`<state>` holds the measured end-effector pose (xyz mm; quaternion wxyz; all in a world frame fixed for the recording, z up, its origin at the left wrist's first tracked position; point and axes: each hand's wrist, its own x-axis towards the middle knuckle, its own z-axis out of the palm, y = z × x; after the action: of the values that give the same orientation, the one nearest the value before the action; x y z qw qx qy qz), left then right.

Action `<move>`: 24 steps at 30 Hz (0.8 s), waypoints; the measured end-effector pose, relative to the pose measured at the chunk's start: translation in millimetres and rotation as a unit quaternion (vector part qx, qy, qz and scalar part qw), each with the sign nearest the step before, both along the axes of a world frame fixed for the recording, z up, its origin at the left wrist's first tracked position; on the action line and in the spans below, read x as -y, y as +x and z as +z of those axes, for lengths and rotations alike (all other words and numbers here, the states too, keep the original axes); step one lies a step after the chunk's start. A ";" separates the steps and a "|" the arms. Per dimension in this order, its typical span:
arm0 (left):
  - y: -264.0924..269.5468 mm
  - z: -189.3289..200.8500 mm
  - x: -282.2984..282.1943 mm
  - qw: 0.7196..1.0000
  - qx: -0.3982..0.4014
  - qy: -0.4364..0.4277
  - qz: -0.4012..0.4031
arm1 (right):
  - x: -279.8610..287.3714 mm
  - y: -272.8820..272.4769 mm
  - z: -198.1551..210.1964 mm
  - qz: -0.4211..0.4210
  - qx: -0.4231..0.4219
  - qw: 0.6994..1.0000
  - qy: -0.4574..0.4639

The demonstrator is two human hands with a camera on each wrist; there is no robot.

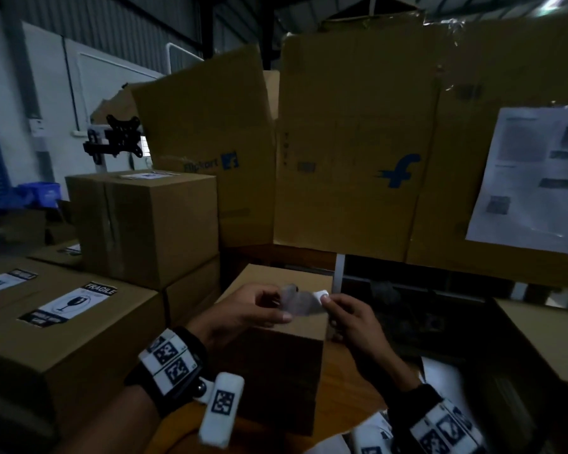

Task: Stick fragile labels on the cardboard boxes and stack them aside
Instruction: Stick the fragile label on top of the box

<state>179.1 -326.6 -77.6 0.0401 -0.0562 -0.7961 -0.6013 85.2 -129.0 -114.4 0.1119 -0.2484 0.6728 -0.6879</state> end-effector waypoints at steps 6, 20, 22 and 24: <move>-41.0 17.8 38.9 0.954 -0.134 -0.248 0.098 | 30.6 -29.5 21.7 0.050 0.034 0.997 -0.046; -114.7 -12.2 118.6 0.868 -0.384 -0.300 0.095 | 102.5 -104.4 37.9 0.178 0.205 0.957 -0.099; -123.2 -13.3 123.2 0.862 -0.393 -0.310 0.084 | 109.3 -111.8 33.5 0.178 0.237 0.948 -0.116; -131.6 -14.8 126.4 0.848 -0.400 -0.339 0.076 | 116.1 -117.7 30.1 0.165 0.250 0.946 -0.120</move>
<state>47.5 -453.0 -92.3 0.3791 -0.2407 -0.8672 -0.2150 -32.5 -245.1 -84.3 0.3581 -0.1878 0.4850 -0.7754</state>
